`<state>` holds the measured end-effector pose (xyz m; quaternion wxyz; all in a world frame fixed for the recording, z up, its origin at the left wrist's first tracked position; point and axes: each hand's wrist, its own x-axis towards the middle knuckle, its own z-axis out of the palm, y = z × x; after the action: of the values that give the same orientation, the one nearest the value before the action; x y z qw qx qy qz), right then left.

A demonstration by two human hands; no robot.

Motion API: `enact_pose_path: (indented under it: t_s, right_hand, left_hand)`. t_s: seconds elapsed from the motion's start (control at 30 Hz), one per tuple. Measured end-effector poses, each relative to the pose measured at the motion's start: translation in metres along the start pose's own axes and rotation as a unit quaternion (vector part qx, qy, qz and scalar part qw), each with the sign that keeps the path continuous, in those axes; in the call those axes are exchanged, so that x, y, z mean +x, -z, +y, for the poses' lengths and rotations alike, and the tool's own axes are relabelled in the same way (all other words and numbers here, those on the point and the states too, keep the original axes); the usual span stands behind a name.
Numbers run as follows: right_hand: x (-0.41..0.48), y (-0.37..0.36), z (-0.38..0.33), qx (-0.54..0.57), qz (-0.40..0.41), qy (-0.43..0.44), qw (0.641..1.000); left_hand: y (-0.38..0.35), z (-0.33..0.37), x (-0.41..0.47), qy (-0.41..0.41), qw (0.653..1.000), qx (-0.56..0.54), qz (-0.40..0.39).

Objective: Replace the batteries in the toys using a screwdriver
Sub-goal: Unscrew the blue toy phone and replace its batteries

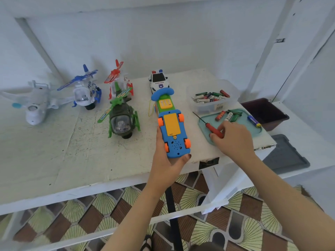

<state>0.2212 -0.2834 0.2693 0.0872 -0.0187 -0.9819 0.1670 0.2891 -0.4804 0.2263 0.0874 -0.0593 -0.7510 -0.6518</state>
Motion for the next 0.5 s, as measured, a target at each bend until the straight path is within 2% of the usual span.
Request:
enact_pose_path:
  t_s: [0.1, 0.13, 0.2, 0.33, 0.5]
  right_hand:
    - [0.002, -0.004, 0.003, -0.008, -0.001, 0.006, 1.0]
    - [0.003, -0.006, 0.004, 0.017, 0.001, 0.009, 1.0]
    - [0.003, -0.006, 0.003, 0.138, 0.017, 0.02, 0.99]
    - [-0.005, 0.01, -0.013, 0.352, 0.099, 0.094, 0.926]
    - [-0.016, 0.046, -0.046, 0.461, 0.154, 0.164, 0.858]
  left_hand:
    - [-0.001, 0.001, 0.0, -0.001, 1.0, 0.003, 0.003]
    - [-0.001, 0.0, 0.0, -0.002, 1.0, 0.001, 0.004]
    - [-0.002, 0.001, 0.0, -0.009, 1.0, 0.002, 0.008]
    - [-0.003, 0.0, -0.002, -0.015, 0.999, 0.009, 0.027]
    - [-0.001, 0.003, -0.003, -0.017, 1.0, 0.004, 0.021]
